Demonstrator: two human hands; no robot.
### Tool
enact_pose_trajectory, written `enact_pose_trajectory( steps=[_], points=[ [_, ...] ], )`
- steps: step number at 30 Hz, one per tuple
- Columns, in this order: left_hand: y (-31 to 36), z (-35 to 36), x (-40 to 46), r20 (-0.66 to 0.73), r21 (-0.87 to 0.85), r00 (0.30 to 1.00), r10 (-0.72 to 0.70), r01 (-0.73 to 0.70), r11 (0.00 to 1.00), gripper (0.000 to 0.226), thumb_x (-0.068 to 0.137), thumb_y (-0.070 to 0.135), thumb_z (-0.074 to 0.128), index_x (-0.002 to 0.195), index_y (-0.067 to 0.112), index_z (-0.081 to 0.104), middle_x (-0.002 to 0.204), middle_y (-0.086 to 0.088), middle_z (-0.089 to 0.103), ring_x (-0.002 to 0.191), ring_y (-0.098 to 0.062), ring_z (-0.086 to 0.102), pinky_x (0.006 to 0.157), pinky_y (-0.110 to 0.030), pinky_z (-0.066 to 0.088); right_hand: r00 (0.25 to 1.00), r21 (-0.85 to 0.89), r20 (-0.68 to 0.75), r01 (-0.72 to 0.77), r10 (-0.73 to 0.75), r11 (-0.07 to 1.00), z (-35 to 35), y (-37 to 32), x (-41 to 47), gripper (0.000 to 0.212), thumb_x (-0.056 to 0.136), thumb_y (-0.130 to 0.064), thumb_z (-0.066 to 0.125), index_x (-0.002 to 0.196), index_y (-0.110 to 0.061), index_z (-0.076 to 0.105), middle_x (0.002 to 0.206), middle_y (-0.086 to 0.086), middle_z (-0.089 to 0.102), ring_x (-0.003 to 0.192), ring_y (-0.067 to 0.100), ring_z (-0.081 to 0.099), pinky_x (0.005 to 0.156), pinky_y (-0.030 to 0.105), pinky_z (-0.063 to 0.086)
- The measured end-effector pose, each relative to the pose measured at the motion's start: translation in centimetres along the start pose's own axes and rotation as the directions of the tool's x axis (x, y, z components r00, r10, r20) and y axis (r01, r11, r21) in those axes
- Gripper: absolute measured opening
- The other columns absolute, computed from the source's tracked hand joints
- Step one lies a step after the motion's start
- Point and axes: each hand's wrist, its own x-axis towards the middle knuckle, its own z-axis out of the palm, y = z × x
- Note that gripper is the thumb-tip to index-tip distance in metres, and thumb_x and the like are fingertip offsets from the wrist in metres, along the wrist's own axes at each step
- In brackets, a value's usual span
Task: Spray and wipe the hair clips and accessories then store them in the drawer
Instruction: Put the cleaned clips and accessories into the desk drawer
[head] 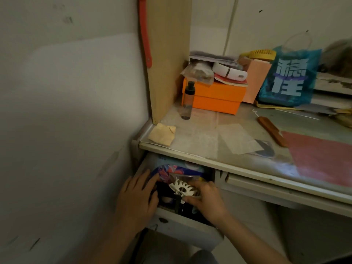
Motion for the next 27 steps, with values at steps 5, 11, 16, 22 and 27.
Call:
enact_pose_trajectory(
  steps=[5,11,16,22,27],
  points=[
    [0.1,0.0,0.0,-0.006,-0.003,1.000,-0.006,0.006,1.000,0.048,0.083,0.036,0.036,0.123,0.023,0.059,0.127,-0.004,0.060,0.114,-0.024,0.060,0.095,-0.043,0.044,0.997,0.085,-0.020,0.071,-0.070,0.994,-0.6,0.0,-0.4,0.052,0.080,-0.039,0.068,0.129,-0.029,0.051,0.122,-0.006,0.057,0.109,0.012,0.048,0.093,0.024,0.042],
    [0.0,0.0,0.3,0.051,0.017,0.998,-0.021,0.020,1.000,0.053,0.084,0.042,0.035,0.131,0.025,0.050,0.135,-0.003,0.054,0.120,-0.023,0.054,0.099,-0.040,0.037,0.967,0.093,-0.178,0.201,-0.183,0.975,-4.2,1.1,-0.5,0.035,0.082,-0.024,0.069,0.115,-0.021,0.059,0.105,-0.013,0.053,0.095,0.002,0.050,0.081,0.005,0.036],
    [2.4,-0.8,2.6,-0.008,-0.171,0.999,0.045,-0.046,0.984,0.064,0.086,0.050,0.020,0.146,0.029,0.024,0.155,0.000,0.021,0.140,-0.022,0.025,0.114,-0.037,0.020,0.935,0.044,-0.324,0.170,-0.146,0.985,-8.4,2.9,0.3,0.028,0.082,-0.015,0.070,0.108,-0.015,0.062,0.101,-0.006,0.056,0.086,0.010,0.056,0.073,0.018,0.045],
    [7.9,-1.7,8.5,-0.110,-0.170,0.972,0.206,-0.223,0.960,0.059,0.087,0.040,0.020,0.143,0.026,0.032,0.154,-0.001,0.027,0.142,-0.018,0.020,0.115,-0.035,0.009,0.907,0.006,-0.419,-0.042,0.040,0.999,-12.4,7.7,3.1,0.033,0.082,-0.018,0.069,0.114,-0.015,0.061,0.114,0.006,0.060,0.102,0.024,0.056,0.087,0.037,0.048],
    [10.6,-0.5,12.9,-0.095,-0.086,0.963,0.252,-0.260,0.962,0.052,0.089,0.035,0.025,0.135,0.024,0.047,0.143,-0.006,0.045,0.132,-0.026,0.042,0.110,-0.040,0.019,0.863,0.014,-0.446,-0.259,0.238,0.966,-15.6,12.1,5.1,0.040,0.086,-0.025,0.065,0.124,-0.017,0.057,0.128,0.008,0.055,0.116,0.029,0.048,0.098,0.043,0.041]
  ],
)
